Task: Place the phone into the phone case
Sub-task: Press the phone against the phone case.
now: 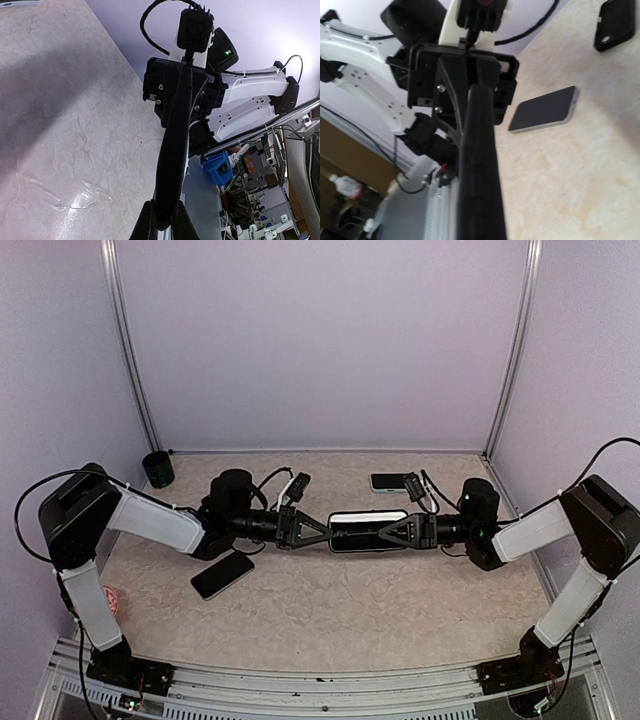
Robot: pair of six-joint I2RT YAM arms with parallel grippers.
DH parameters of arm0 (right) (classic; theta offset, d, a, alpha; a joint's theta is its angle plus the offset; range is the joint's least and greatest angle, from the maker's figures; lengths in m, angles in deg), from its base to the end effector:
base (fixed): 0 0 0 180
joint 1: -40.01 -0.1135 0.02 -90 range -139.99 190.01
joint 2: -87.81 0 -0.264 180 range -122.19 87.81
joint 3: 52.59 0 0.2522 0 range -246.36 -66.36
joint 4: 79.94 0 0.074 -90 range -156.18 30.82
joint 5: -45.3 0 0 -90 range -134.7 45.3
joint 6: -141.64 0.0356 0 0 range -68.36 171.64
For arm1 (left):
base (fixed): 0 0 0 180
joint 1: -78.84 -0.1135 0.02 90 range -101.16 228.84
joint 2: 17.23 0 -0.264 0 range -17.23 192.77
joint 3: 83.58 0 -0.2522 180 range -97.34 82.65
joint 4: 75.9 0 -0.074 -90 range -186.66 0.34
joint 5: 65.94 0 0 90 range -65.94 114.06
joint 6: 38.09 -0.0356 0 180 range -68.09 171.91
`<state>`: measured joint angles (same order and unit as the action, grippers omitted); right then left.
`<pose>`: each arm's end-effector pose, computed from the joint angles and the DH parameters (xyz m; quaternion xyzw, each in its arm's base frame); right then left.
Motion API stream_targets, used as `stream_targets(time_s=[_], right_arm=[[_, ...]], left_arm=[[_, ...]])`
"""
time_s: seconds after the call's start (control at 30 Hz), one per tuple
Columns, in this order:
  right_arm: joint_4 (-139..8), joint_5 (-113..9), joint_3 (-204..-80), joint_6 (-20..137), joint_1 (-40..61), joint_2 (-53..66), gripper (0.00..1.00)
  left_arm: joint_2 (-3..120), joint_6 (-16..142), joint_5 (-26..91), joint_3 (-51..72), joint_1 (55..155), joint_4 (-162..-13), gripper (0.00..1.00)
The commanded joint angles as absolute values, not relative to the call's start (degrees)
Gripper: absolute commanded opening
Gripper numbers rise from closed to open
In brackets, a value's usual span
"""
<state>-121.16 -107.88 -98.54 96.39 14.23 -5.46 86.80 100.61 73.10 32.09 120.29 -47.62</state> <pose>0.2523 0.1572 0.1821 -0.2410 0.6826 0.6469 0.2400 0.2621 -0.2674 0.1893 0.2178 0.7194 -0.6347 0.1794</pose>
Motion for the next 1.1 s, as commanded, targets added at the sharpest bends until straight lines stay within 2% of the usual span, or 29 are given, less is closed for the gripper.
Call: stream_targets(time_s=[0.0, 0.27, 0.47, 0.57, 0.87, 0.97, 1.07], right_arm=[[-134.9, -111.2, -97.1, 102.8, 16.2, -7.8, 0.00], [-143.9, -112.5, -97.0, 109.9, 16.6, -11.2, 0.00], [-133.6, -110.1, -98.1, 103.8, 16.6, -8.2, 0.00], [-128.5, -108.7, -98.8, 100.3, 16.6, -5.8, 0.00], [-122.5, -105.6, -99.0, 96.8, 16.5, -2.7, 0.00], [-123.6, -105.7, -98.6, 97.5, 16.4, -2.9, 0.00], [-124.3, -106.0, -98.3, 97.7, 16.2, -3.1, 0.00]], left_arm=[[86.6, 106.1, 77.6, 33.6, 118.9, -37.5, 0.02], [86.8, 107.7, 78.4, 34.2, 118.5, -34.9, 0.19], [85.5, 99.9, 74.0, 32.0, 119.4, -48.4, 0.50], [84.9, 94.8, 70.5, 29.8, 120.5, -56.5, 0.56], [87.2, 92.4, 68.4, 26.3, 123.6, -60.5, 0.57], [88.2, 92.5, 68.4, 25.3, 124.2, -60.2, 0.53], [88.8, 93.1, 68.6, 24.9, 124.5, -59.2, 0.44]])
